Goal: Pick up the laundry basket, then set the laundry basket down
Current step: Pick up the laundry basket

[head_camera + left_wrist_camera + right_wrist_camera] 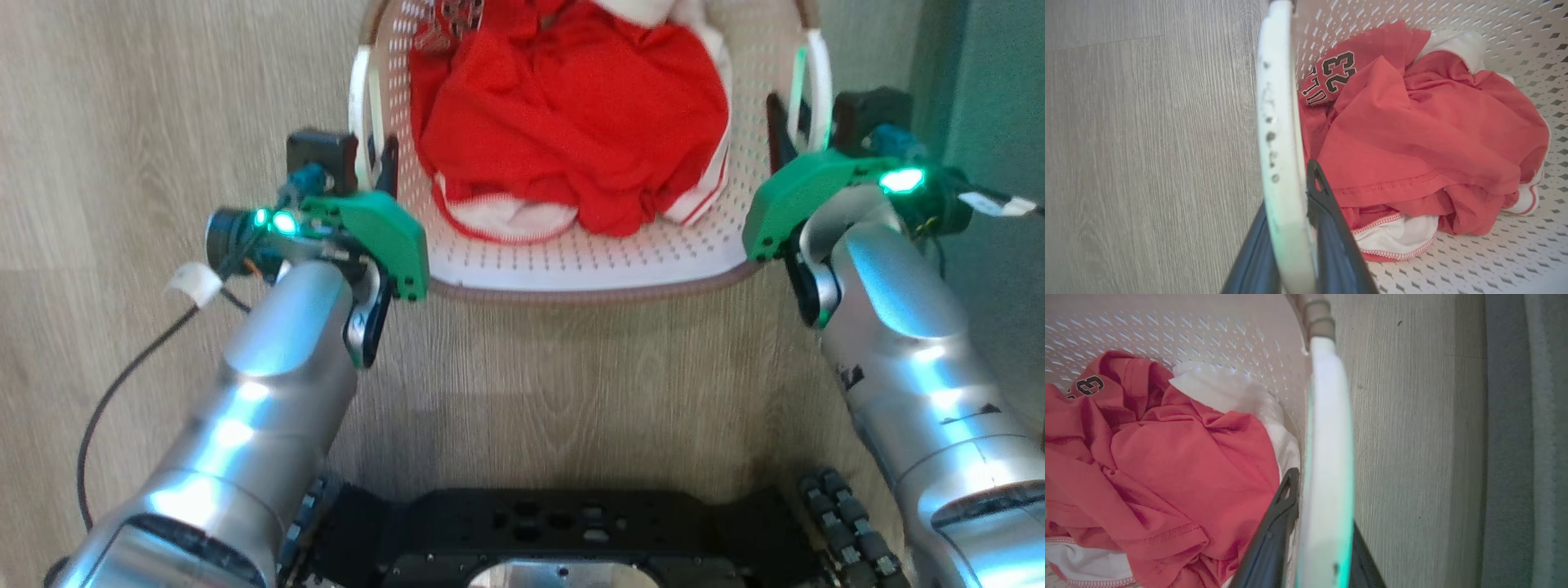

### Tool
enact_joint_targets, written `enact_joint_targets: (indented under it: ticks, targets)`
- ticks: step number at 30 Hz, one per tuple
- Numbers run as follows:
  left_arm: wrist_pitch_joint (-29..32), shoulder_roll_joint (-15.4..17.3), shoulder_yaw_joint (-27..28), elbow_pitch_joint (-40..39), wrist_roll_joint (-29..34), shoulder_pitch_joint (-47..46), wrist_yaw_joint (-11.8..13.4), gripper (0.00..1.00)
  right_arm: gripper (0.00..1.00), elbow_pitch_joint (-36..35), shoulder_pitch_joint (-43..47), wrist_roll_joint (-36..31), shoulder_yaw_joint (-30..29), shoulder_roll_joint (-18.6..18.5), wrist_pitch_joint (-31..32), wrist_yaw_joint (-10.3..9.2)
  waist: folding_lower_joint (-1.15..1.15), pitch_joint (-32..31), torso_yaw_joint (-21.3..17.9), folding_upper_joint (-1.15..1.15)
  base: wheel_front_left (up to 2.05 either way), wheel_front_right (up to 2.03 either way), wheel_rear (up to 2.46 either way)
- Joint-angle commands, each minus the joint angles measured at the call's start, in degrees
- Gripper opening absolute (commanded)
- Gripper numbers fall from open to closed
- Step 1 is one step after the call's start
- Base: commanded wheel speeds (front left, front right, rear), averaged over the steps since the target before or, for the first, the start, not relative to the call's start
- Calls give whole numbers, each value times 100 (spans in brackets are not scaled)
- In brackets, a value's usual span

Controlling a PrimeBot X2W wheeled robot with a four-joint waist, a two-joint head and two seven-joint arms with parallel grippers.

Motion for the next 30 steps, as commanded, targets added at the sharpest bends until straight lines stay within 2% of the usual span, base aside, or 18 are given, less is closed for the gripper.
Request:
enact_joint_targets:
  ticks: [1,8,14,22,30]
  targets:
    - [-30,181,34,5,-27,254,23,0,0,15,283,36,143,56,-28,-9,0,-184,-24,0,0,0,0]
    - [-30,181,-153,270,-246,589,-43,0,0,710,413,513,473,56,-28,-9,0,-867,-75,0,0,0,0]
    - [20,181,-454,675,-617,902,-202,0,0,1214,537,993,861,56,125,-9,0,-1550,-84,0,0,0,0]
    - [519,181,-887,1031,-1173,1423,-391,0,0,1445,1008,1730,1408,56,692,-9,0,-2583,-38,0,0,0,0]
    - [770,181,-1165,1154,-1451,1867,-465,0,0,1508,1438,2233,1778,56,1143,-9,0,-3345,-6,0,0,0,0]
